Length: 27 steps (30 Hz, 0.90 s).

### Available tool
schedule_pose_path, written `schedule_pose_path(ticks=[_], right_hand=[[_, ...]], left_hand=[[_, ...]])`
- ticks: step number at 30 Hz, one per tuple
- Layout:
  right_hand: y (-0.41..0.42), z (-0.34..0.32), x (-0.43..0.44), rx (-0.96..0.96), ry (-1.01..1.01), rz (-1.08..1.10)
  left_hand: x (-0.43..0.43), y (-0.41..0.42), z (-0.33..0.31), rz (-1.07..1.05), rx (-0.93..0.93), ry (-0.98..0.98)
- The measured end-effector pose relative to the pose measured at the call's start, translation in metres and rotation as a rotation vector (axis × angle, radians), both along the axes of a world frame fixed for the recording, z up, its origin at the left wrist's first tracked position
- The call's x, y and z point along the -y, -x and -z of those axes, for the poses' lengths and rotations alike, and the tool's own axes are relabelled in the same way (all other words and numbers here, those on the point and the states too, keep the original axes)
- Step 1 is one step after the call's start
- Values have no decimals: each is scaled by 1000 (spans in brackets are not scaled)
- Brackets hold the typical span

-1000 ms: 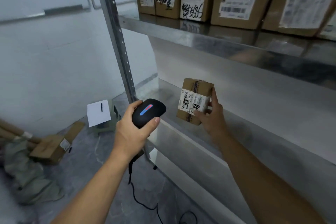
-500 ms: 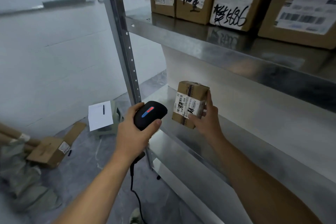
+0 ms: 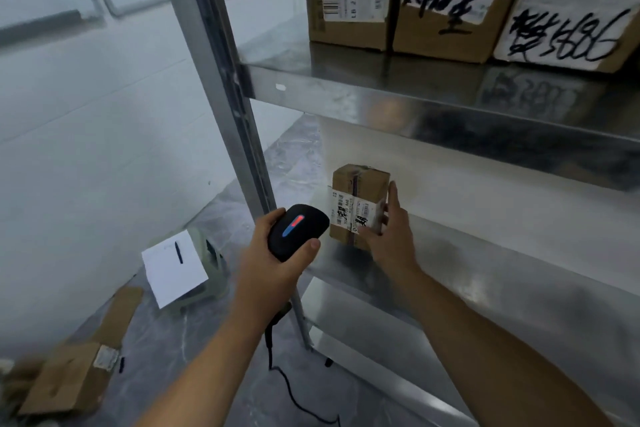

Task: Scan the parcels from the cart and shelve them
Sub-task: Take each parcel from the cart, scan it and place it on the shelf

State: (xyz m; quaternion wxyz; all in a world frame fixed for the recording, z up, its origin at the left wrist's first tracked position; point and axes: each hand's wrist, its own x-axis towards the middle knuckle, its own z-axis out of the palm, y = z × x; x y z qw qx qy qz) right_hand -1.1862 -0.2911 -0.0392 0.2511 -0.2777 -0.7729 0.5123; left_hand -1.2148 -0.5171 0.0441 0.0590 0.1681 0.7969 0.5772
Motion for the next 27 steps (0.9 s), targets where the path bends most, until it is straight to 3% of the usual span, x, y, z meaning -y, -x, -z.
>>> schedule_pose_path(ticks=[9, 27], right_hand=[[35, 19, 6, 68, 44, 134], [66, 33, -10, -14, 121, 169]], left_hand=[[13, 39, 12, 119, 46, 10], [1, 46, 16, 204, 10, 31]])
